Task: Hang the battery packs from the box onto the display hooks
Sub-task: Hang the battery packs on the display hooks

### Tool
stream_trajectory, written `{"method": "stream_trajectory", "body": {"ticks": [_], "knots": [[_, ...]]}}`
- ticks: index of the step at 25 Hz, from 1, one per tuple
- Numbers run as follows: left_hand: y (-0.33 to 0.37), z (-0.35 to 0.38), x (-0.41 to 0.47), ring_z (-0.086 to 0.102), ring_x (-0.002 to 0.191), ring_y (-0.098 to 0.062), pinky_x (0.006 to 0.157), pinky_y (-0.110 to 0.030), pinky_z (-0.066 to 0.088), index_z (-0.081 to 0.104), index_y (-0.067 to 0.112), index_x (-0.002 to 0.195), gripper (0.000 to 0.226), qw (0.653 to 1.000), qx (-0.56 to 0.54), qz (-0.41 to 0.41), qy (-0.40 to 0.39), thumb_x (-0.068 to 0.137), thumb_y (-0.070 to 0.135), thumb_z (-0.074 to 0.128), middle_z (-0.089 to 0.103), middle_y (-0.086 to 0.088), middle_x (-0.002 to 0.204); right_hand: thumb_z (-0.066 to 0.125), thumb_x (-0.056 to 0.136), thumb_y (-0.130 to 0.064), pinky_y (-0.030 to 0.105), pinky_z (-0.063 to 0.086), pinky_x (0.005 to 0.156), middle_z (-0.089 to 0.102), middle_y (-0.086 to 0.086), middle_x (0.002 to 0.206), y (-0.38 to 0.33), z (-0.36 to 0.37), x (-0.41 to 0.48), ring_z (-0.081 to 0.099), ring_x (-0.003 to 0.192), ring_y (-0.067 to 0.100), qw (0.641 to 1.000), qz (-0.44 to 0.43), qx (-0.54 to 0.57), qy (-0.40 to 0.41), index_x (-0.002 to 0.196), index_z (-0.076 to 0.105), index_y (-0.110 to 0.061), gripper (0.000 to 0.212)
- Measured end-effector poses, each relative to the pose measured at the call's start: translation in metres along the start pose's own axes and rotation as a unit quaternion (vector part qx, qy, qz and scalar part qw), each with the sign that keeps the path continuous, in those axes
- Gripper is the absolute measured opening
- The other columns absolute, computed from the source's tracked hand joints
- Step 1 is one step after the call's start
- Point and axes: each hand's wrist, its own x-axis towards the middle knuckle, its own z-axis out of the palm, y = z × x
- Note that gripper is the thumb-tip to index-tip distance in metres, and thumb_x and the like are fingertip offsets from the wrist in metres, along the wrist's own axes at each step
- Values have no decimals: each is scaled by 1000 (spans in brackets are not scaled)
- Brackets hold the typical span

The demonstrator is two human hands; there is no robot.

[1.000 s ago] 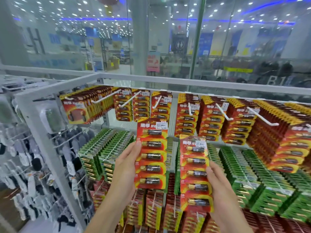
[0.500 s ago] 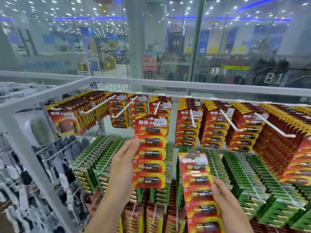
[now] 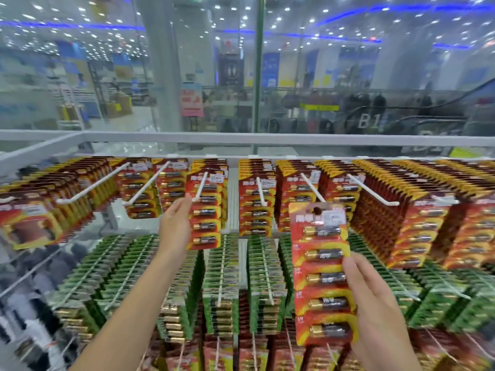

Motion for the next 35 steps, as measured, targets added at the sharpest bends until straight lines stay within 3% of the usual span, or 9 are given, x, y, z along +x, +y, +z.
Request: {"method": "stream_trajectory", "body": {"ticks": [5,10,14,21,23,26,31,33,35], "knots": [[-8,1,19,79,82,-28,76,-45,62,73,23,108,17,1000,0,-1,0,106,32,58,81,-6,97,54,97,-43,51,57,90,79,-1,106,-12,-8,1,76,97,24,997,-62,-48,15,99,77,-37,24],[-11,0,19,79,80,-25,75,-41,62,72,28,101,12,1000,-4,9,12,104,32,62,81,-1,92,64,87,-66,56,54,99,74,-6,122,-3,-10,12,70,115,24,995,-62,-74,34,123,68,-35,47],[-14,-2,22,77,87,-20,77,-38,61,73,31,98,10,999,30,30,11,103,32,64,80,2,94,48,105,-40,47,61,75,79,4,95,-8,-3,26,77,84,30,993,-68,-93,29,100,74,-28,29],[-19,-7,33,77,94,-29,88,-57,62,78,25,99,13,995,74,67,9,101,31,68,80,0,95,43,107,-48,51,63,65,72,18,90,3,20,127,72,77,38,970,-129,-195,69,106,69,-27,34],[-22,-9,38,76,94,-29,87,-58,62,78,23,106,16,993,97,71,12,100,34,67,80,3,95,42,108,-46,33,48,50,57,5,66,11,19,148,55,53,17,950,-168,-246,93,109,68,-20,37],[-22,-11,42,77,94,-21,88,-51,63,78,20,113,21,991,112,76,2,100,34,68,80,3,101,43,108,-42,28,27,49,40,-4,60,19,19,165,34,47,8,939,-187,-268,105,103,66,-17,34],[-22,-22,16,69,111,-15,101,-48,56,71,27,125,28,984,144,106,-11,101,39,65,72,8,120,51,106,-43,29,52,69,68,-10,97,26,16,159,65,83,11,940,-191,-243,142,114,65,-25,24],[-25,-31,-9,66,116,-13,106,-46,52,69,35,126,26,983,147,109,-13,102,43,62,69,13,124,53,104,-45,37,55,81,68,-14,109,30,6,145,67,97,14,938,-184,-252,151,117,64,-30,22],[-35,-35,-38,66,115,-11,107,-43,50,69,35,124,26,989,124,76,-26,101,44,62,71,13,121,56,103,-45,29,51,85,65,-19,113,36,-9,123,63,105,5,938,-169,-258,158,120,63,-32,22]]}}
